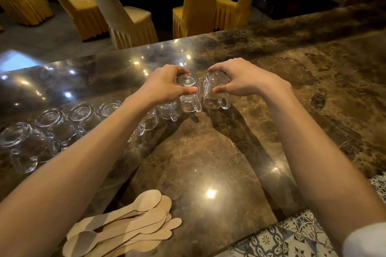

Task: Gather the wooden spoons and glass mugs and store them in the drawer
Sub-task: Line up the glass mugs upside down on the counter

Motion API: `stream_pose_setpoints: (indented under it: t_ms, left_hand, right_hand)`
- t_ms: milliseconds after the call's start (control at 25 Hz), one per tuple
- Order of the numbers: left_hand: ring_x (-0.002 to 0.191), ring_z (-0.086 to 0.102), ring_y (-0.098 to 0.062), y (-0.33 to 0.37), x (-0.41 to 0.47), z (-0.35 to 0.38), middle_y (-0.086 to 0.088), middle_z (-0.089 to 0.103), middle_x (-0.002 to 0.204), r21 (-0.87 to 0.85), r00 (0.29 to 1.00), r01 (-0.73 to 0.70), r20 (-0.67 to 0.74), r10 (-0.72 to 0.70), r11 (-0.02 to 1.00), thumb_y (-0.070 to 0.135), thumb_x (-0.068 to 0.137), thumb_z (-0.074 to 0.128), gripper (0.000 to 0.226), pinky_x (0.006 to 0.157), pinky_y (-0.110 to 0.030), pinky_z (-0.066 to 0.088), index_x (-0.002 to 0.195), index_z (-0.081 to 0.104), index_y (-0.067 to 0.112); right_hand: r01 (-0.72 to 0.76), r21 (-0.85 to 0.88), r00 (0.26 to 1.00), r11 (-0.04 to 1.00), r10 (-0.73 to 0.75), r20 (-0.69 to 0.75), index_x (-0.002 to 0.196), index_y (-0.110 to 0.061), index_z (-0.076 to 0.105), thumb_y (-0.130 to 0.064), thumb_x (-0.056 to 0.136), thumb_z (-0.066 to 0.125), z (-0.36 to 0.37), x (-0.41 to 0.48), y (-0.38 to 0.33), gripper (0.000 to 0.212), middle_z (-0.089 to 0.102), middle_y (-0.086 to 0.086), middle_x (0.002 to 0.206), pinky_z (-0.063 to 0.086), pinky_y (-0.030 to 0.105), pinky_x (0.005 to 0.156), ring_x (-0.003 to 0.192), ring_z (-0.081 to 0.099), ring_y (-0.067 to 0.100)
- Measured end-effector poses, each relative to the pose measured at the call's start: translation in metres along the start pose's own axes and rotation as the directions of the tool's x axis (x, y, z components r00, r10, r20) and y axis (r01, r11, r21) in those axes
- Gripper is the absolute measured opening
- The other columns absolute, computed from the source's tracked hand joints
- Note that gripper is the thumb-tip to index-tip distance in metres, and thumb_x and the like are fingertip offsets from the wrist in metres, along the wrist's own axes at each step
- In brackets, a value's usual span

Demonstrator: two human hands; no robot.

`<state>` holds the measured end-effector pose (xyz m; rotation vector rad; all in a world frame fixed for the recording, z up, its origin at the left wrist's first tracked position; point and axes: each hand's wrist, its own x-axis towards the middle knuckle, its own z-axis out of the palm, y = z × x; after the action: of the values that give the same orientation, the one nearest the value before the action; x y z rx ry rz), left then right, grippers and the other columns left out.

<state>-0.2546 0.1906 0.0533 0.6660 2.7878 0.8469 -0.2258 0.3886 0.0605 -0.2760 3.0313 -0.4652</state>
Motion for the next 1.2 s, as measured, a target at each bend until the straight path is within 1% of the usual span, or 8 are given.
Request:
stream_pose_setpoints:
  t_ms: [120, 280, 440, 600, 760, 920, 1040, 1200]
  left_hand:
    - [0.12, 0.053, -0.022, -0.003, 0.001, 0.0, -0.008, 0.056, 0.132, -0.011, 1.0, 0.008, 0.011, -0.008, 1.0, 0.042, 0.075, 0.071, 0.067, 0.098, -0.035, 0.044, 0.132, 0.05, 0.013]
    - [0.12, 0.053, -0.021, -0.003, 0.001, 0.001, -0.007, 0.057, 0.131, -0.022, 1.0, 0.007, 0.03, -0.006, 1.0, 0.041, 0.074, 0.072, 0.067, 0.099, -0.034, 0.044, 0.131, 0.05, 0.014]
    - [0.122, 0.051, -0.022, -0.003, 0.003, 0.0, -0.008, 0.055, 0.133, 0.007, 0.999, -0.009, 0.046, 0.009, 1.0, 0.041, 0.074, 0.073, 0.067, 0.102, -0.037, 0.042, 0.131, 0.049, 0.015]
    - [0.124, 0.049, -0.022, -0.006, 0.004, 0.0, -0.008, 0.052, 0.136, 0.009, 0.998, -0.012, 0.066, 0.012, 1.0, 0.041, 0.075, 0.072, 0.069, 0.102, -0.034, 0.041, 0.133, 0.046, 0.015]
    - [0.127, 0.046, -0.021, -0.007, -0.006, 0.002, -0.006, 0.047, 0.142, 0.081, 0.997, -0.068, 0.052, 0.064, 0.994, 0.044, 0.077, 0.068, 0.076, 0.106, -0.037, 0.039, 0.14, 0.038, 0.015]
    - [0.126, 0.047, -0.018, -0.012, -0.039, -0.004, -0.005, 0.05, 0.139, 0.049, 0.972, -0.138, -0.185, 0.145, 0.989, 0.042, 0.082, 0.064, 0.068, 0.105, -0.034, 0.038, 0.139, 0.04, 0.014]
    - [0.118, 0.052, -0.015, -0.023, -0.081, -0.013, -0.002, 0.057, 0.129, 0.011, 0.916, -0.175, -0.364, 0.167, 0.985, 0.037, 0.086, 0.061, 0.051, 0.102, -0.036, 0.042, 0.131, 0.05, 0.014]
    - [0.111, 0.052, -0.003, -0.039, -0.142, -0.021, 0.01, 0.056, 0.118, 0.025, 0.819, -0.175, -0.55, 0.16, 0.984, 0.032, 0.088, 0.06, 0.036, 0.097, -0.018, 0.039, 0.12, 0.058, 0.016]
  right_hand:
    - [0.001, -0.012, 1.0, 1.0, -0.001, 0.006, 0.136, -0.024, 0.044, -0.034, 0.08, 0.07, 0.003, 0.004, -0.001, 0.063, 0.051, 0.003, 0.138, 0.037, 0.028, 0.086, 0.118, 0.052, 0.022]
    - [0.0, -0.021, 1.0, 1.0, 0.0, 0.026, 0.137, -0.023, 0.044, -0.035, 0.08, 0.07, 0.005, 0.009, -0.001, 0.063, 0.051, 0.003, 0.138, 0.04, 0.033, 0.094, 0.123, 0.049, 0.022]
    - [0.016, -0.047, 0.999, 0.999, -0.015, 0.03, 0.136, -0.022, 0.045, -0.034, 0.08, 0.07, 0.006, 0.01, -0.003, 0.062, 0.052, 0.004, 0.137, 0.04, 0.032, 0.094, 0.122, 0.049, 0.023]
    - [0.01, -0.036, 1.0, 0.999, -0.009, 0.021, 0.135, -0.022, 0.046, -0.034, 0.08, 0.071, 0.008, 0.01, -0.004, 0.062, 0.052, 0.004, 0.136, 0.04, 0.032, 0.094, 0.122, 0.049, 0.023]
    - [-0.015, -0.023, 1.0, 1.0, 0.015, -0.007, 0.137, -0.023, 0.043, -0.033, 0.079, 0.072, 0.011, 0.008, -0.006, 0.066, 0.051, 0.004, 0.138, 0.04, 0.034, 0.097, 0.124, 0.048, 0.024]
    - [-0.03, -0.005, 0.994, 1.0, 0.029, -0.109, 0.138, -0.021, 0.043, -0.033, 0.074, 0.076, 0.01, -0.002, -0.014, 0.073, 0.05, 0.003, 0.139, 0.038, 0.036, 0.102, 0.128, 0.044, 0.023]
    - [0.071, 0.007, 0.951, 0.997, -0.066, -0.301, 0.131, -0.021, 0.05, -0.034, 0.078, 0.073, 0.014, -0.023, -0.035, 0.059, 0.054, -0.002, 0.134, 0.036, 0.033, 0.102, 0.126, 0.043, 0.018]
    - [0.215, 0.101, 0.859, 0.971, -0.139, -0.492, 0.122, -0.022, 0.058, -0.029, 0.082, 0.07, 0.027, -0.061, -0.079, 0.042, 0.062, -0.005, 0.122, 0.035, 0.022, 0.096, 0.117, 0.051, 0.012]
